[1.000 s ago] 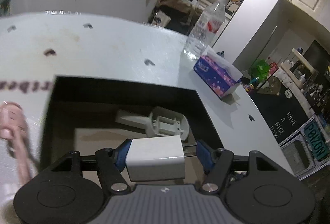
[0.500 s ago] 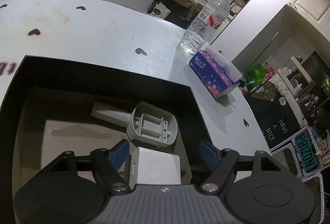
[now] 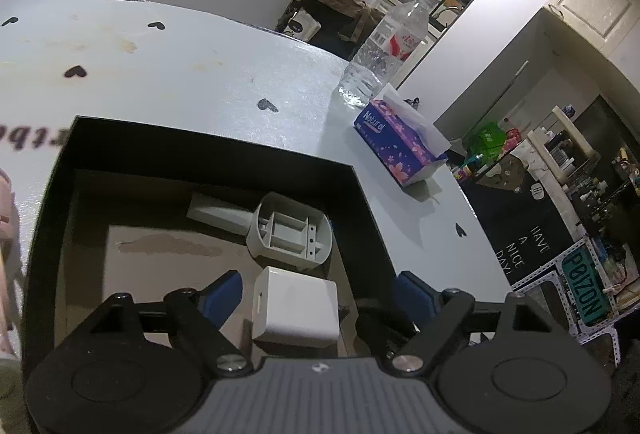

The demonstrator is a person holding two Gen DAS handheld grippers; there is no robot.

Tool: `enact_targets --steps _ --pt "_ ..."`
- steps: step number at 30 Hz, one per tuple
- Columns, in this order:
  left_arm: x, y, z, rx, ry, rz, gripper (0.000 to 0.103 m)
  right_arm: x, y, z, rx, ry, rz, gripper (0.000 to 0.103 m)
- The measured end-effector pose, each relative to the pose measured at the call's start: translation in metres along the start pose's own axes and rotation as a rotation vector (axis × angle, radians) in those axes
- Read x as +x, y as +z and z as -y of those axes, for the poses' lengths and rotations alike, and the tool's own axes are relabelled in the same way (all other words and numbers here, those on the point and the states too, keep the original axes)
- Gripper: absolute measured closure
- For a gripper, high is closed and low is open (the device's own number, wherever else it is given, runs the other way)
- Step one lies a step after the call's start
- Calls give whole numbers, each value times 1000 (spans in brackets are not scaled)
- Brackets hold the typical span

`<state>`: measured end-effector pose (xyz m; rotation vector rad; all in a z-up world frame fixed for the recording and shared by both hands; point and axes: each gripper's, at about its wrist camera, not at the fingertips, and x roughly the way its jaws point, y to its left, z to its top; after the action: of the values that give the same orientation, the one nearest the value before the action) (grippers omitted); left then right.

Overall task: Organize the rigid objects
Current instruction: 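Lower the white charger into the black box and open the left gripper, then withdraw the left gripper from the box toward the white round suction cup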

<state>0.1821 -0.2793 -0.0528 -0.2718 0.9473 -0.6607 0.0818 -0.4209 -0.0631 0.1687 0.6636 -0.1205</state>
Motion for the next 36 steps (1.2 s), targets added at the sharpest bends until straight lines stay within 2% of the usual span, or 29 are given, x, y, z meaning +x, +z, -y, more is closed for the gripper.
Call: enact_targets --steps 6,12,17,24,32,36 --pt "-21 -3 2 12 -15 11 10 1 0 1 3 3 -2 97" --pt "-54 -10 7 77 -18 52 1 1 0 1 4 3 -3 97" --pt "-81 -17 10 143 10 96 0 1 0 1 6 2 -3 97" --pt "-116 -30 -6 198 102 184 0 1 0 1 5 2 -4 97" --pt "-149 -37 -51 144 252 285 0 1 0 1 5 0 -6 97" --pt "-161 -43 -71 156 349 331 0 0 -1 2 6 -1 -7 97"
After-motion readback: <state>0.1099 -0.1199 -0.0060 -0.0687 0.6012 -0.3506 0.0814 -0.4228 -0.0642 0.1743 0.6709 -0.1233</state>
